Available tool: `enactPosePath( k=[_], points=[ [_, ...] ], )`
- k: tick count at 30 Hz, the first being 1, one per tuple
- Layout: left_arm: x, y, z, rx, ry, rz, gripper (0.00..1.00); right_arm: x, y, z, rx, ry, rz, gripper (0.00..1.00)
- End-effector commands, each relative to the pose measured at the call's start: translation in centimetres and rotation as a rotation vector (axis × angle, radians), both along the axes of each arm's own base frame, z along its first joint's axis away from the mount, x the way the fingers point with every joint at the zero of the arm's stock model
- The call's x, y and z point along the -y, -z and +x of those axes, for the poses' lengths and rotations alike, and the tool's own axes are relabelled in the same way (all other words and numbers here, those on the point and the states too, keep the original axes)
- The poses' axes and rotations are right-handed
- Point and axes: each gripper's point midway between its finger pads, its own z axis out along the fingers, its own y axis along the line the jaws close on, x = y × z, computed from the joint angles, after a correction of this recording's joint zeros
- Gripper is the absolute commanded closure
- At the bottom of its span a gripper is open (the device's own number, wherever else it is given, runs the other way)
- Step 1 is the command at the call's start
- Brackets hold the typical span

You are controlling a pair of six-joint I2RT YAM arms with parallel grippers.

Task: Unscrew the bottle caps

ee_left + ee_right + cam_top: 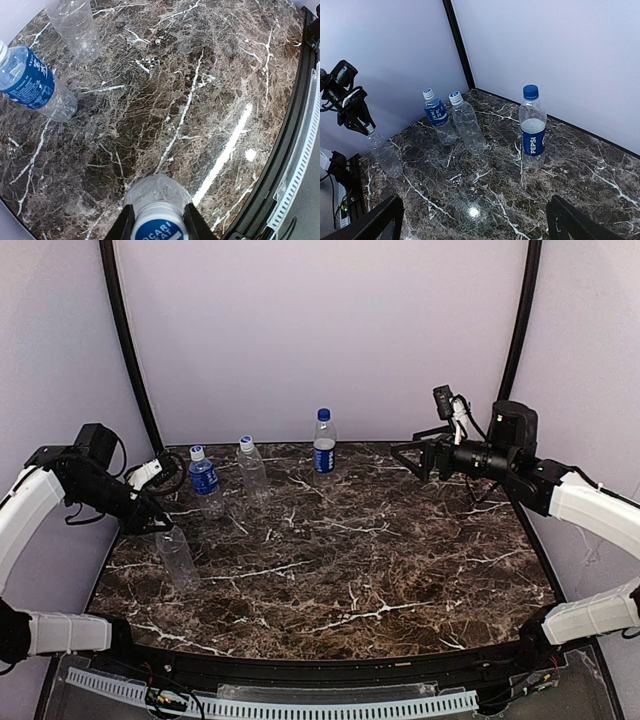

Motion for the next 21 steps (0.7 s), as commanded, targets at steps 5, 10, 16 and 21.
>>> enactPosePath(
  k=[5, 10, 16, 21],
  points=[
    [5.4, -1.5, 0.3, -0.002, 0.139, -0.111, 0.99, -0.4, -1.3, -0.3, 0.026, 0.002, 0.008, 0.01],
    [13.5, -0.5, 0.2, -0.013, 0.386, 0.033, 0.99, -1.3, -0.9, -0.6, 0.016, 0.004, 0.0, 0.01],
    [22.7, -2.2, 0.8, 0.043, 0.532, 0.021, 0.99, -1.9, -0.7, -2.0, 0.028, -0.027, -0.035, 0.01],
    [26.6, -2.9, 3.2, 0.058, 0.516, 0.02, 0.99, -1.2, 1.2, -2.7, 0.046, -0.038, -0.118, 0.01]
  ],
)
